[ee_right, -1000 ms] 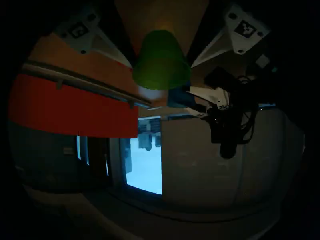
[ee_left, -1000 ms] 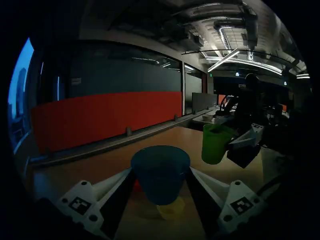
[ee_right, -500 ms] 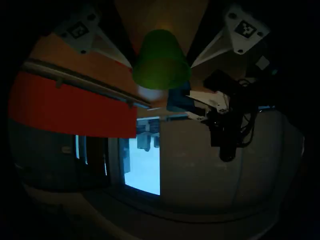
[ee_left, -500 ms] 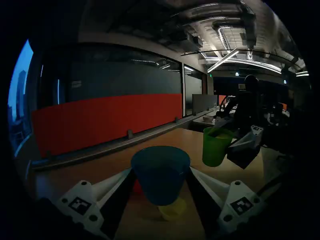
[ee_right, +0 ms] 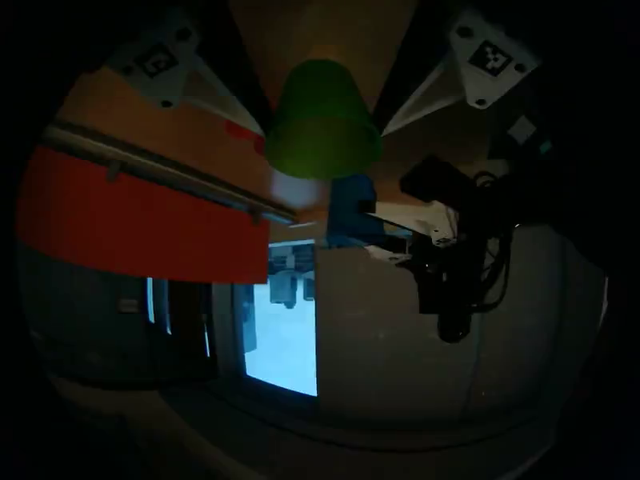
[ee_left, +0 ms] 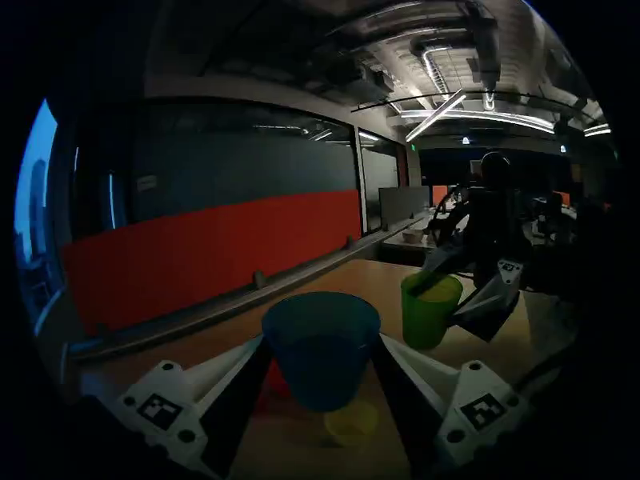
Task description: Pour water
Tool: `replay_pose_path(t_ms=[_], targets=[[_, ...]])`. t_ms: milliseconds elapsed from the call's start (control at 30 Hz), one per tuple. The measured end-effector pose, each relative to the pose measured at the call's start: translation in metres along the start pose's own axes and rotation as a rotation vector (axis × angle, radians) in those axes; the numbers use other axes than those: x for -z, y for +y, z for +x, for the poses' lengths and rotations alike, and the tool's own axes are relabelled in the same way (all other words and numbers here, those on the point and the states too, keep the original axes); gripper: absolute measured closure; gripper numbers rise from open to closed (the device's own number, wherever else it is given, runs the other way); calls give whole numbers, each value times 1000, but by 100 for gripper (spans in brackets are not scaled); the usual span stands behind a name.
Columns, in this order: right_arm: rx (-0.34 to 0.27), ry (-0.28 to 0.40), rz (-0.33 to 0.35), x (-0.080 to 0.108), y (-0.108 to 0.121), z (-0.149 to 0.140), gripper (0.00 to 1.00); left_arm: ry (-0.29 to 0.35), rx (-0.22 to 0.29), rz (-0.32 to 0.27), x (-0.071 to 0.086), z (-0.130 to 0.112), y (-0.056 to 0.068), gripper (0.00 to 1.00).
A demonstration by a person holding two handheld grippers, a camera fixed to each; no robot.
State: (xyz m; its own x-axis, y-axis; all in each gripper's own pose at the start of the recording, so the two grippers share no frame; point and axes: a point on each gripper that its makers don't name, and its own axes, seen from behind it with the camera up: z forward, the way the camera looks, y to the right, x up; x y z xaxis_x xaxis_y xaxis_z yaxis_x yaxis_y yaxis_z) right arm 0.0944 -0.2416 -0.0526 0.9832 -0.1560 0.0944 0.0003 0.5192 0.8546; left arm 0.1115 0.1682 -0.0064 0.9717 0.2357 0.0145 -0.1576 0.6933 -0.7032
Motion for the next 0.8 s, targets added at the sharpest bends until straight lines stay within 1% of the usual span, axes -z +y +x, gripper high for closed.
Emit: replay_pose_path(t_ms=[167,267,467,800], targets=[[5,-12,22,-2,-6,-5,1,2,-42,9,-1,7,-2,16],[14,-19,24,-3,-8,-7,1,8,-57,12,-1,12,-2,16],[7,-23,32,-6,-10,-12,1,12,-88,12,-1,19,0,16],[4,-30,51,-10,-16,-19,1,23,-173,20,-4,30,4,16]])
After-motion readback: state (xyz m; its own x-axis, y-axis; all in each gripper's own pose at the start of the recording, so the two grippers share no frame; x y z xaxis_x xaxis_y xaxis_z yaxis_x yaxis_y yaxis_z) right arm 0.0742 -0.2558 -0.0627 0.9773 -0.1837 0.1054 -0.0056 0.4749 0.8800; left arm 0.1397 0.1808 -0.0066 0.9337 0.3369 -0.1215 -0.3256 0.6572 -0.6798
